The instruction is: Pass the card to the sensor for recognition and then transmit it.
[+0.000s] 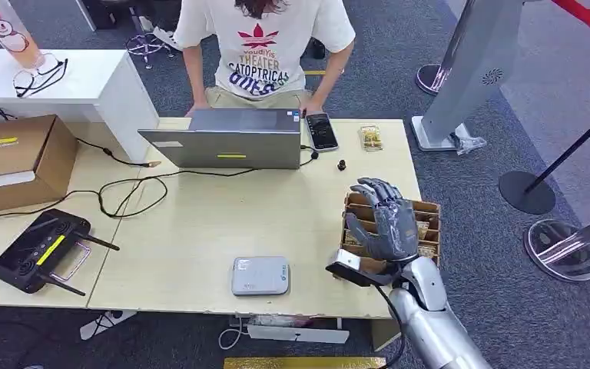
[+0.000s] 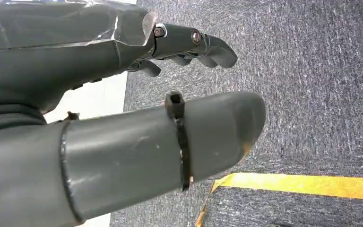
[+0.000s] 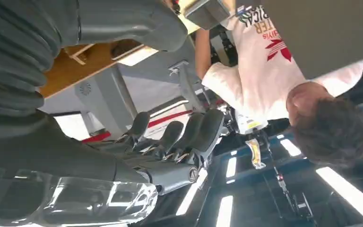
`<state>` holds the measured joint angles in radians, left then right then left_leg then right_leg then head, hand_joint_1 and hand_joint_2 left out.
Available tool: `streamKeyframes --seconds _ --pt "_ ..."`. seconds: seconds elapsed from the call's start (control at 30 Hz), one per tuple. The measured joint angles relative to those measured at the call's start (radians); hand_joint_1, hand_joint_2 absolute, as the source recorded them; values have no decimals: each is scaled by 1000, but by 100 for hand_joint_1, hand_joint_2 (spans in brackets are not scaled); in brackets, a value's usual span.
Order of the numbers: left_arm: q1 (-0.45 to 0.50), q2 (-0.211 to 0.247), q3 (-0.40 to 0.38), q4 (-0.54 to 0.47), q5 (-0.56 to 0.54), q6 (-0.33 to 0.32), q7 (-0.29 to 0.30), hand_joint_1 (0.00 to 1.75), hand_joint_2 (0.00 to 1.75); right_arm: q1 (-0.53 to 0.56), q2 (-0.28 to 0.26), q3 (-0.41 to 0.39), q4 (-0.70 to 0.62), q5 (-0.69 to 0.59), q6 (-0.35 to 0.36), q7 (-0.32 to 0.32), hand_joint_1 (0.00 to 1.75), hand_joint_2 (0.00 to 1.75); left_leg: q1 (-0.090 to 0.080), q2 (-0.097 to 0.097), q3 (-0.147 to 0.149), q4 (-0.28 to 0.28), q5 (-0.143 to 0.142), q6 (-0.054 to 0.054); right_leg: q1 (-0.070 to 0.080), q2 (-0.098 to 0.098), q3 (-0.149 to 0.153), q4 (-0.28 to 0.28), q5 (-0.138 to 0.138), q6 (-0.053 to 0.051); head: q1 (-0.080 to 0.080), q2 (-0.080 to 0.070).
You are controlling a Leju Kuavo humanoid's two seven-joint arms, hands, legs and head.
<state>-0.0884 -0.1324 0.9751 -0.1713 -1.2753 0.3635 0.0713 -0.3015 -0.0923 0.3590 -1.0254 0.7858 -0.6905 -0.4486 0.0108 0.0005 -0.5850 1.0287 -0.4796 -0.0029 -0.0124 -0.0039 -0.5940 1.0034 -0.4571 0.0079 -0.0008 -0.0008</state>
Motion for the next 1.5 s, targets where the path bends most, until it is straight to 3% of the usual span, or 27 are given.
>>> streamKeyframes --seconds 0.33,0.53,0.7,0.83,1.07,1.37,1.5 --pt "0 0 6 0 11 0 0 0 0 11 -3 -9 -2 7 0 7 77 175 0 0 0 0 0 0 0 0 0 0 0 0 0 0" --pt "1 0 8 0 21 0 0 0 0 0 -3 -9 2 3 0 8 91 175 0 0 0 0 0 0 0 0 0 0 0 0 0 0" --pt "1 0 9 0 22 -2 0 0 0 -15 -3 -8 11 4 2 11 77 175 0 0 0 0 0 0 0 0 0 0 0 0 0 0" --pt "1 0 9 0 24 -4 0 0 0 -28 -5 -7 23 25 0 23 77 175 0 0 0 0 0 0 0 0 0 0 0 0 0 0" --pt "2 2 23 0 34 -19 -3 0 0 -63 -10 -5 64 63 0 32 54 175 0 0 0 0 0 0 0 0 0 0 0 0 0 0" --pt "5 2 32 0 40 -15 -10 0 0 -80 -32 -3 103 134 0 47 59 175 0 0 0 0 0 0 0 0 0 0 0 0 0 0" --pt "5 2 32 0 41 -18 -10 0 0 -82 -46 -3 113 143 0 48 72 175 0 0 0 0 0 0 0 0 0 0 0 0 0 0"
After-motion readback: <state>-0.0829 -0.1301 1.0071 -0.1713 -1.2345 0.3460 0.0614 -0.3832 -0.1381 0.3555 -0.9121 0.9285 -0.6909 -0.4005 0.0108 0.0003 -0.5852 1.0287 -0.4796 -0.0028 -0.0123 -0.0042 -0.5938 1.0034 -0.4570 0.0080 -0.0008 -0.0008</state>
